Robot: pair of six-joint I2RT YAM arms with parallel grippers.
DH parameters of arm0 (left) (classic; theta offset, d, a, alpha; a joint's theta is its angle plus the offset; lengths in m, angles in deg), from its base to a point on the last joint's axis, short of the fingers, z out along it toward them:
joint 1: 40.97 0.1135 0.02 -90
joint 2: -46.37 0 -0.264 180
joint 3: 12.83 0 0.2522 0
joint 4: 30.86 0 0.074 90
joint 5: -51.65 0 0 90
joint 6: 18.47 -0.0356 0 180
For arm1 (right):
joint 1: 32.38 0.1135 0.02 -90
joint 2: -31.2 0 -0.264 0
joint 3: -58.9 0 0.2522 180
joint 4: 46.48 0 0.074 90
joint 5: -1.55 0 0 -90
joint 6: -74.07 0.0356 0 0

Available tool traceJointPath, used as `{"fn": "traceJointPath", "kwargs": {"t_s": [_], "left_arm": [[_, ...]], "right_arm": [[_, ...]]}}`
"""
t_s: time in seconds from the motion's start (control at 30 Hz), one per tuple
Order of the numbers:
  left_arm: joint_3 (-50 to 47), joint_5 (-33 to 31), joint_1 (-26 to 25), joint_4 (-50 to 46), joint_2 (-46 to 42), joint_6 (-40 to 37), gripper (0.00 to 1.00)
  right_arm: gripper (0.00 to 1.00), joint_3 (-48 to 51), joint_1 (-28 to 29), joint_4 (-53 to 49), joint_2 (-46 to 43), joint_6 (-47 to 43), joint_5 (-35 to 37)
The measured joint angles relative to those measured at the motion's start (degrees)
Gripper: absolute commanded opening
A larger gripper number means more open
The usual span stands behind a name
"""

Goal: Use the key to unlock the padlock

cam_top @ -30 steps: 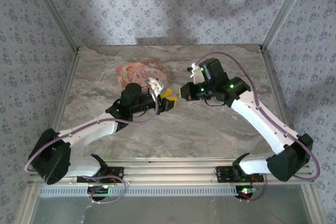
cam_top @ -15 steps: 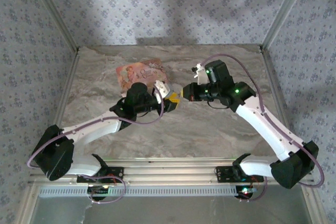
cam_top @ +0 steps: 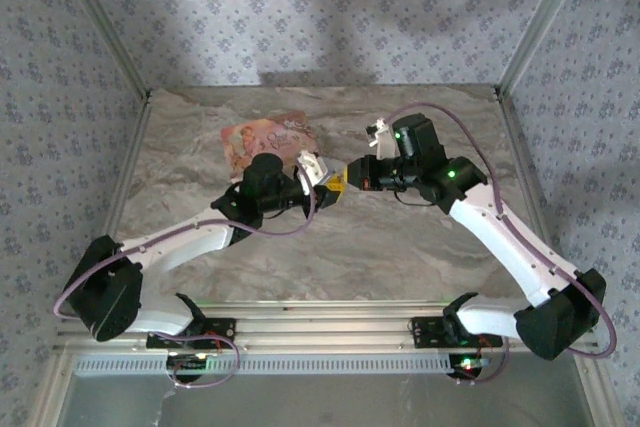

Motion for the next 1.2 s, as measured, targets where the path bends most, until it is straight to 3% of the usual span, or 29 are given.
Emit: {"fn": "traceJointPath", "kwargs": {"t_s": [0.13,0.43,0.63,0.7,0.97,1.2], "left_arm": [[0.57,0.57,0.00,-0.42,0.20,-0.48,0.00],[2.71,-0.04,0.11,-6.58,-0.11,-2.62,0.00],[6.47,1.40,0.76,-18.05,-1.36,-5.84,0.00],[8.70,3.91,1.77,-23.39,-1.31,-6.93,0.00],[13.35,12.31,5.16,-38.23,0.13,-10.16,0.00],[15.37,16.35,5.40,-46.14,0.20,-12.22,0.00]], "right_arm": [[0.00,0.00,-0.02,0.02,0.00,0.31,-0.33],[0.03,0.83,-1.09,-0.09,-0.55,0.31,-1.46],[0.53,1.14,-2.25,-1.31,-2.05,-2.54,-2.10],[0.60,2.56,-3.08,-2.01,-4.74,-5.60,-1.57],[0.59,9.03,-3.15,-2.97,-13.73,-23.45,-0.37],[0.53,8.00,3.89,-4.26,-11.82,-41.90,-2.45]]}}
